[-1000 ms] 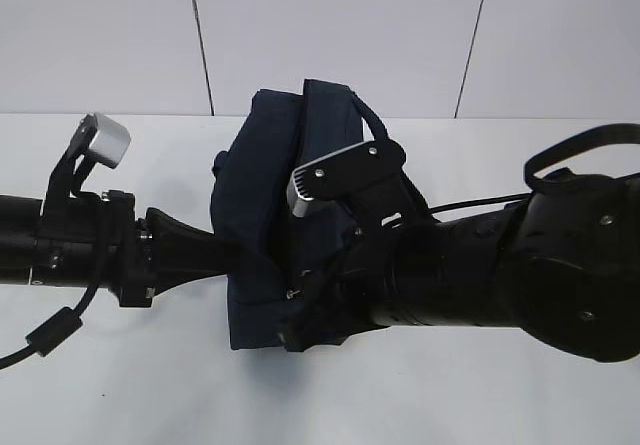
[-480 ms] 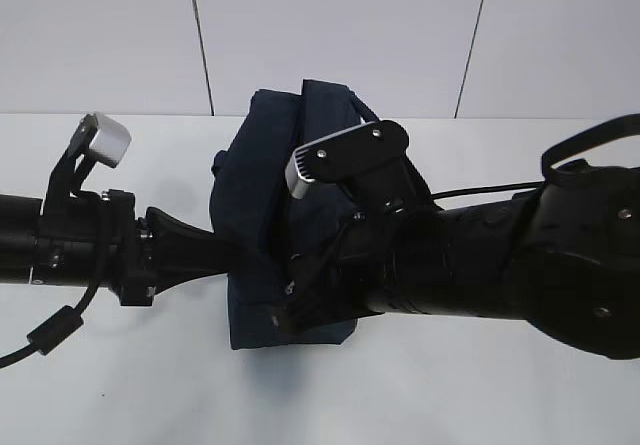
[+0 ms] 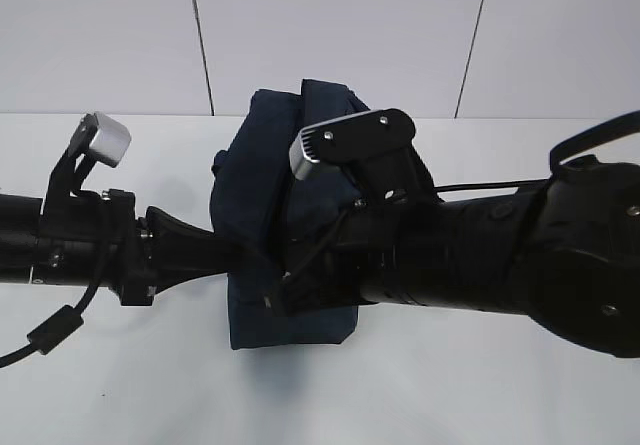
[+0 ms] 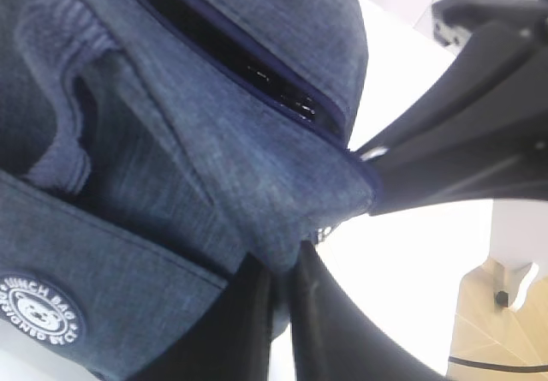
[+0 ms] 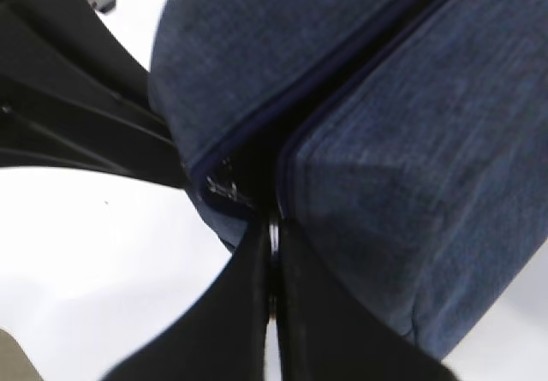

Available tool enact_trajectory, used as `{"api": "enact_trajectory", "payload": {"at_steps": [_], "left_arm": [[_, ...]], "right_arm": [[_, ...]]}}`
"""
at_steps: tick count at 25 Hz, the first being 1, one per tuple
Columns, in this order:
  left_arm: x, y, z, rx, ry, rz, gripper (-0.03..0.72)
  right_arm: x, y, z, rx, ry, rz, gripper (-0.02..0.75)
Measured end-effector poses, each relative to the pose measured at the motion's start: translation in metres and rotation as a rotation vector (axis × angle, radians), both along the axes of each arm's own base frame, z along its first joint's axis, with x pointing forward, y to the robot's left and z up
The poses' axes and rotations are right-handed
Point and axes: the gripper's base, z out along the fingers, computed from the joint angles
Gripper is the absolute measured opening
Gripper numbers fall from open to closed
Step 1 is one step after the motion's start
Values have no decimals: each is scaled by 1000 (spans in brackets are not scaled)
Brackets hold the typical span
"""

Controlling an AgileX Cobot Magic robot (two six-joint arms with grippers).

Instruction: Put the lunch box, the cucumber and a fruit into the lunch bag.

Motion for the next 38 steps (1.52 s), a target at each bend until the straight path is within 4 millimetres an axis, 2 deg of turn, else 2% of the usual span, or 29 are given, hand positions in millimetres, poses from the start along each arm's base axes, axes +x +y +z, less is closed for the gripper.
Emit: {"api": "enact_trajectory", "payload": {"at_steps": [9,17,33,38], "left_arm": [[0,0,-1,8,0,5,8],[0,0,-1,8,0,5,8],[1,0,-1,8,0,7,8],[0,0,-1,9,0,5,8]], "right_arm": [[-2,0,15,86,-17,-23,20],[-13,12,21,150,-30,23,20],[-13,14,25,202,-55,37,20],[-2,6,28,290,-9,-80,20]]}}
